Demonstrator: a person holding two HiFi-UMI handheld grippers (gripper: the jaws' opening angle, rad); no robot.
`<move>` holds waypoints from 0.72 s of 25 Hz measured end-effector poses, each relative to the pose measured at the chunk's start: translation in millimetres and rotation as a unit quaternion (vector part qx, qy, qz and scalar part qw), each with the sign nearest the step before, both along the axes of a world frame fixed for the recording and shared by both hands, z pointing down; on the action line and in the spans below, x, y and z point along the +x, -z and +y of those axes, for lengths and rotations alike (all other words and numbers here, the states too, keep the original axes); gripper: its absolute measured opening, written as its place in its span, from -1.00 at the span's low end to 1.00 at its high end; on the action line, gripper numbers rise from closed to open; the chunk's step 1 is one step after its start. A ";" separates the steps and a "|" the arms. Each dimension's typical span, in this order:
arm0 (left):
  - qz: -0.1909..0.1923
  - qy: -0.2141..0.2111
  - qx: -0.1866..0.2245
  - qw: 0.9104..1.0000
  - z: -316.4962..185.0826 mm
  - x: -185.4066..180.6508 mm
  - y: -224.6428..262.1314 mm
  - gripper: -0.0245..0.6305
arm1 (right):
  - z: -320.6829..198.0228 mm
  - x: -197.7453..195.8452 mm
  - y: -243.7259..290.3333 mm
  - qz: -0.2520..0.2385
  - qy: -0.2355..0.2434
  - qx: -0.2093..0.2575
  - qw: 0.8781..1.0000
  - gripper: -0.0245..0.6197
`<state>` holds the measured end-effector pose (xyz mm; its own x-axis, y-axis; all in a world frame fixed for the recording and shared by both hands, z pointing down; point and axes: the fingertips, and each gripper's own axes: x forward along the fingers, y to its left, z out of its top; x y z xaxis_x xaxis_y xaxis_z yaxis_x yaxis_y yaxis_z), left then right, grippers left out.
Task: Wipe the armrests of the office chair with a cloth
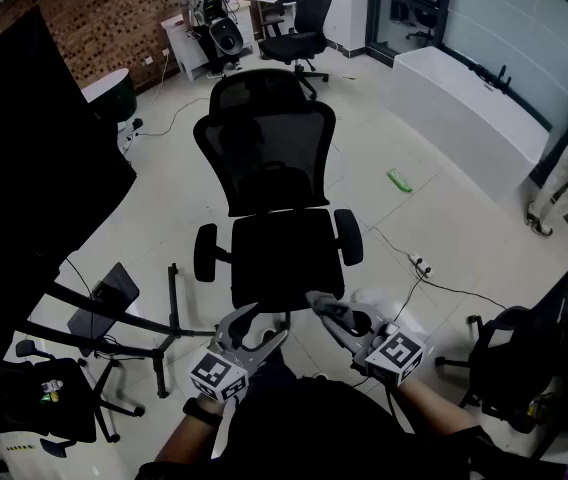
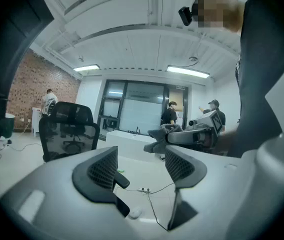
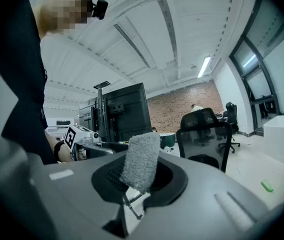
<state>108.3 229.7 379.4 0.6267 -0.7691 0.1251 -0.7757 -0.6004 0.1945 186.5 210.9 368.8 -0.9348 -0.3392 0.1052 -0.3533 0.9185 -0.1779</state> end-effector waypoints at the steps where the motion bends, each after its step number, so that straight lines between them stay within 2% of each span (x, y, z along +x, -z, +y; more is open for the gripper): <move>1: 0.001 -0.001 0.001 1.000 -6.2 -6.1 -4.6 0.05 | -6.0 -6.2 -1.3 0.002 0.000 0.000 1.000 -0.82; 8: 0.015 -0.014 -0.005 1.000 -62.4 -41.9 -19.9 0.05 | -57.3 -42.7 -13.0 0.016 -0.012 -0.003 1.000 -0.82; 14: 0.029 -0.050 -0.001 0.998 -126.6 -75.6 -18.6 0.05 | -121.3 -90.8 -17.1 0.036 -0.027 -0.010 0.999 -0.82; 18: 0.028 -0.075 -0.004 0.997 -159.1 -106.6 -15.4 0.05 | -164.3 -128.9 -11.6 0.029 -0.046 -0.014 0.998 -0.82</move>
